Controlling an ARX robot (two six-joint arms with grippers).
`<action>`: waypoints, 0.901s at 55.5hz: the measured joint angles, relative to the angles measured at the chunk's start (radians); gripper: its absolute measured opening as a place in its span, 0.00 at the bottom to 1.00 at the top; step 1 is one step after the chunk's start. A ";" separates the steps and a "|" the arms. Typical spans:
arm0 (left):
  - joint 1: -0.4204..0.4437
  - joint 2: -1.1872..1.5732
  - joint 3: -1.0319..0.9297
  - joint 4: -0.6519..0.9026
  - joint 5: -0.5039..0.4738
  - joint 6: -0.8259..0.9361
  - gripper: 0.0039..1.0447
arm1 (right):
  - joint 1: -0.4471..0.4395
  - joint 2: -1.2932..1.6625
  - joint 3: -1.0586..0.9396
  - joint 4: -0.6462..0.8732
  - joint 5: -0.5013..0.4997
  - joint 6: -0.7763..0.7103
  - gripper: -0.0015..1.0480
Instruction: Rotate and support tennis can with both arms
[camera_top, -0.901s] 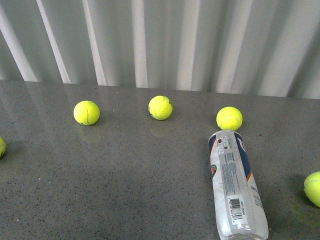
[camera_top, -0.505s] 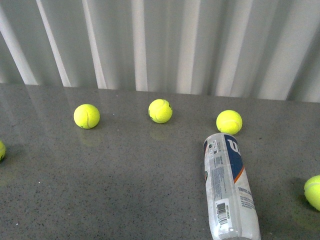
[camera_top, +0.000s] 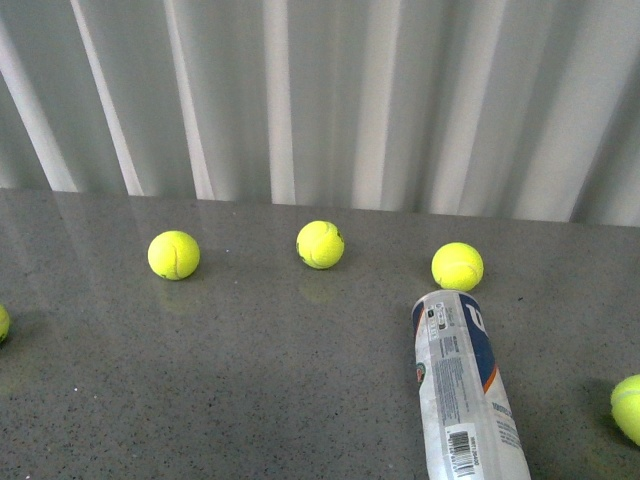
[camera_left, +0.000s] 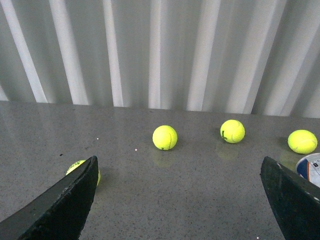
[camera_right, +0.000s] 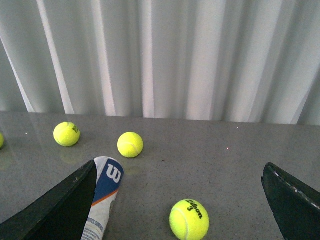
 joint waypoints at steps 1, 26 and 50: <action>0.000 0.000 0.000 0.000 0.000 0.000 0.94 | 0.016 0.018 0.015 -0.042 0.049 0.019 0.93; 0.000 0.000 0.000 -0.001 0.000 0.000 0.94 | -0.105 1.005 0.663 0.165 0.224 0.378 0.93; 0.000 -0.001 0.000 -0.002 0.000 0.000 0.94 | 0.253 1.849 1.007 -0.090 -0.037 0.428 0.93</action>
